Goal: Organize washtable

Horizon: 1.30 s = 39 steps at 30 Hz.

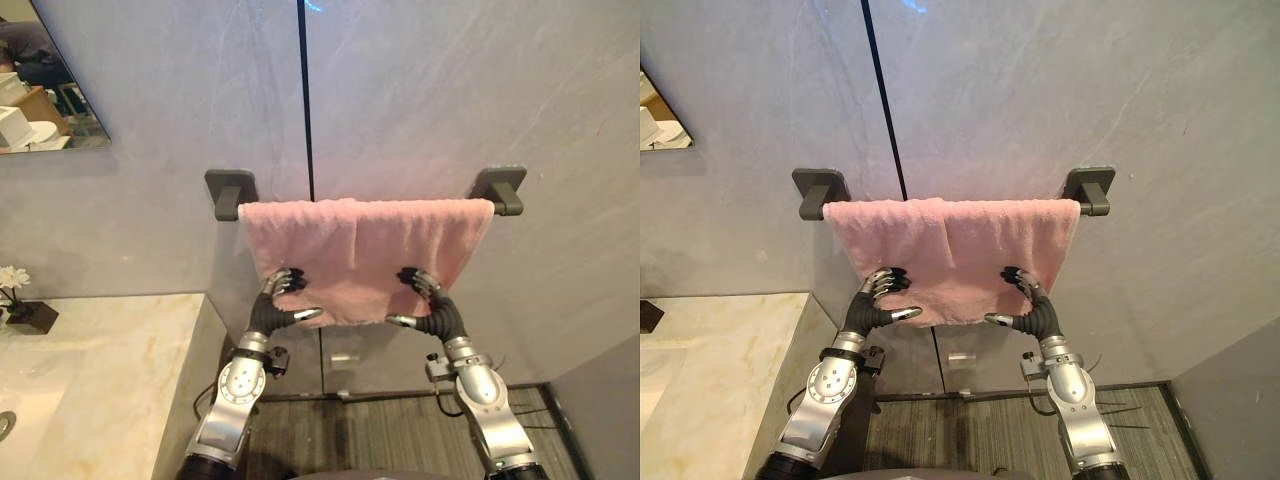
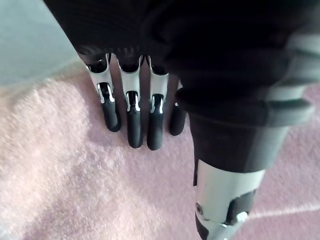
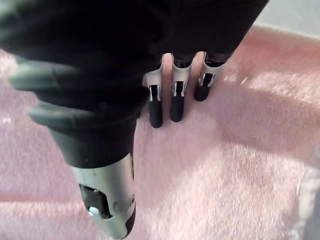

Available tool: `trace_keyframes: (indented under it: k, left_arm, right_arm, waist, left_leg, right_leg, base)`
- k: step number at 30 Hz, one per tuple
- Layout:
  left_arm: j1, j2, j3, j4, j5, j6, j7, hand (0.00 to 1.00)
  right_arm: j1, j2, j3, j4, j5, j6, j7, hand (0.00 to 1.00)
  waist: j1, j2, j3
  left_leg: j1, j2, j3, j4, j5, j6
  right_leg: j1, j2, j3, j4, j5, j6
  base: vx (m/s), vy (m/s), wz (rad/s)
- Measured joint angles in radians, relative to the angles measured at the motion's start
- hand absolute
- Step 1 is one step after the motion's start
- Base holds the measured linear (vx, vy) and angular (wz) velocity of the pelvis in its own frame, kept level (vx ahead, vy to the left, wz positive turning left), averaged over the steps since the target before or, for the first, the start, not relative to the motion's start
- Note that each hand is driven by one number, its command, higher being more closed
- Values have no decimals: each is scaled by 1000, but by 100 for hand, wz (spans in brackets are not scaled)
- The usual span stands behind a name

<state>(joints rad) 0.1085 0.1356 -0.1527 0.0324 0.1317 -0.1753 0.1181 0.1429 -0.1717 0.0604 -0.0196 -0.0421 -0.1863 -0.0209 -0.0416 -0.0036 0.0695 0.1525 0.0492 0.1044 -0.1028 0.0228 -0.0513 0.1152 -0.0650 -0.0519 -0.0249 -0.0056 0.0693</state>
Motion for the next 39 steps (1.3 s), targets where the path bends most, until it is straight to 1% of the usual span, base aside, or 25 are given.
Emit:
trace_keyframes:
  k: [6,11,16,19,21,23,25,27,29,32,34,36,39]
  left_arm:
    - [48,-23,72,0,-2,3,25,0]
    - [102,-64,129,-2,-4,4,41,0]
    - [160,-99,168,-3,-15,4,42,0]
    - [186,-107,181,-3,-16,4,38,0]
    - [202,-112,205,4,-15,4,36,0]
    - [201,-107,207,42,-15,3,36,0]
    - [203,-92,205,137,-15,7,34,0]
    - [204,-90,205,190,-15,15,32,0]
    - [203,-82,205,276,-15,15,15,0]
    - [202,-72,205,363,-31,18,10,0]
    - [202,-66,206,423,-47,20,6,0]
    - [201,-53,208,498,-52,27,-7,0]
    - [201,-51,230,571,-52,37,-8,0]
  right_arm:
    - [53,48,-85,-73,0,-1,-6,0]
    - [108,103,-174,-88,2,-3,-40,0]
    - [155,127,-229,-85,-1,-2,-56,0]
    - [179,127,-251,-76,-10,-1,-65,0]
    - [184,127,-272,-15,-42,-1,-68,0]
    - [185,124,-279,46,-53,0,-69,0]
    - [178,124,-277,158,-82,3,-68,0]
    - [175,123,-276,234,-96,11,-68,0]
    - [159,109,-257,355,-137,18,-68,0]
    - [141,89,-226,471,-172,25,-67,0]
    - [131,80,-212,536,-199,40,-63,0]
    - [116,75,-205,615,-207,43,-62,0]
    - [116,67,-197,672,-208,49,-61,0]
  waist:
    - [0,-4,3]
    - [1,-4,3]
    - [1,-4,3]
    - [0,-4,4]
    - [1,-10,8]
    - [3,-10,8]
    - [3,-9,9]
    - [3,-9,9]
    - [3,-8,9]
    - [3,-5,9]
    - [3,-4,9]
    - [3,-3,11]
    - [3,-2,14]
  left_leg:
    - [-1,1,4,0,-2,1]
    - [-2,1,8,6,-7,2]
    - [-2,2,10,6,-13,5]
    - [-3,2,10,6,-14,6]
    - [-4,2,9,6,-14,6]
    - [-4,1,7,6,-14,7]
    - [-4,1,6,6,-13,7]
    - [-4,1,3,6,-13,7]
    - [-3,1,-1,6,-13,7]
    - [-1,0,-2,6,-13,7]
    - [1,0,-5,6,-13,7]
    - [8,-1,-8,6,-13,7]
    - [22,-1,-14,6,-13,7]
  right_leg:
    - [1,0,0,-12,0,0]
    - [0,-1,1,-13,1,0]
    - [1,-1,4,-15,0,1]
    - [2,-3,4,-14,-1,2]
    - [2,-5,3,-13,-1,3]
    - [4,-5,1,-12,-1,3]
    - [4,-6,0,-12,-1,3]
    - [4,-6,-3,-12,-2,3]
    - [3,-6,-5,-12,-2,3]
    - [4,-6,-6,-11,-3,3]
    - [7,-6,-9,-11,-3,3]
    - [17,-7,-13,-11,-3,3]
    - [24,-8,-20,7,-18,3]
  base:
    - [0,0,0]
    - [0,0,0]
    - [0,0,-1]
    - [0,0,0]
    - [0,0,0]
    - [0,0,2]
    - [0,0,0]
    - [0,0,2]
    - [0,0,4]
    - [0,0,0]
    - [0,0,4]
    - [0,-2,4]
    - [-38,-15,6]
